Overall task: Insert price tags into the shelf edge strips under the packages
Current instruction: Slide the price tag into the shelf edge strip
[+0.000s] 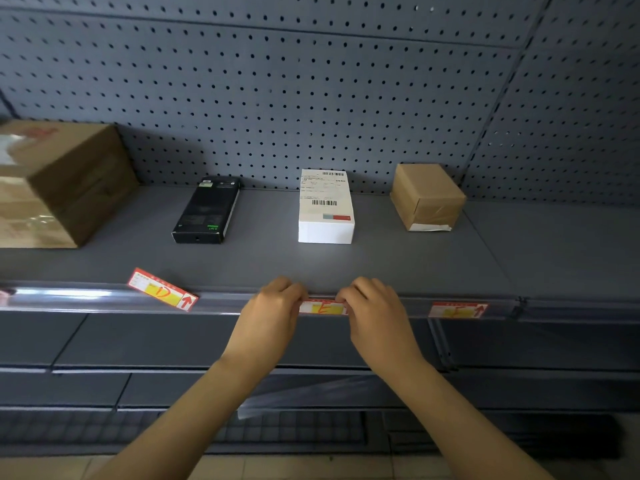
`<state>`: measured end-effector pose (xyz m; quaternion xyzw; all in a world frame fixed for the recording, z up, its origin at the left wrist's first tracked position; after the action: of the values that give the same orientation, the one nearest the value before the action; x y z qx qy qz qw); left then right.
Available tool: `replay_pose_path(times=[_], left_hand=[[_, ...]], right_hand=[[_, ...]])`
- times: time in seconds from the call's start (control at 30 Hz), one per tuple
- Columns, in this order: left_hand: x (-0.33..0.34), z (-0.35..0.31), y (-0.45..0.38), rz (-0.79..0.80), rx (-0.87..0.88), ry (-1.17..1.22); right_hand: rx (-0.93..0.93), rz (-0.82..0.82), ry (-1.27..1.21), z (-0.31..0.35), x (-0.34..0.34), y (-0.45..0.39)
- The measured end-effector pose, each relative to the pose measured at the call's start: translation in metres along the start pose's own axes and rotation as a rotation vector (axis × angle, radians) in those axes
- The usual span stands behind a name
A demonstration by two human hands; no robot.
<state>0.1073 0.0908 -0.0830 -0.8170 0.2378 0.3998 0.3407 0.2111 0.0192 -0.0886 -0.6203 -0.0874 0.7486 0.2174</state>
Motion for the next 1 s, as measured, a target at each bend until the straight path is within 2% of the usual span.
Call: replay_pose_path(times=[0.47, 0.67, 0.8, 0.93, 1.0], left_hand=[[0.006, 0.001, 0.001, 0.026, -0.077, -0.095], [0.010, -0.009, 0.001, 0.060, -0.034, -0.159], [0.009, -0.004, 0.001, 0.052, -0.026, -0.116], [0.004, -0.005, 0.018, 0.045, 0.064, -0.113], [0.002, -0.005, 0.028, 0.043, 0.078, -0.113]], right_hand=[[0.026, -0.056, -0.090, -0.005, -0.008, -0.002], [0.045, -0.068, -0.089, -0.006, -0.009, 0.000], [0.036, -0.101, -0.116, -0.008, -0.011, 0.003], [0.042, -0.186, -0.162, -0.012, -0.015, 0.022], [-0.005, -0.168, -0.165, 0.001, -0.006, 0.029]])
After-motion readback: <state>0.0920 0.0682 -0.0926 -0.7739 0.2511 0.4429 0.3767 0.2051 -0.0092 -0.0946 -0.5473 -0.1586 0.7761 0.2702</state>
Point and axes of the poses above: each hand's wrist, its own y-axis away from the middle knuckle, its own x-axis out of the palm, z = x × y, the point moved 10 cm from there along -y, towards the middle knuckle, and after that the axes turned 1 degree about -x, right-handed, at the moved point
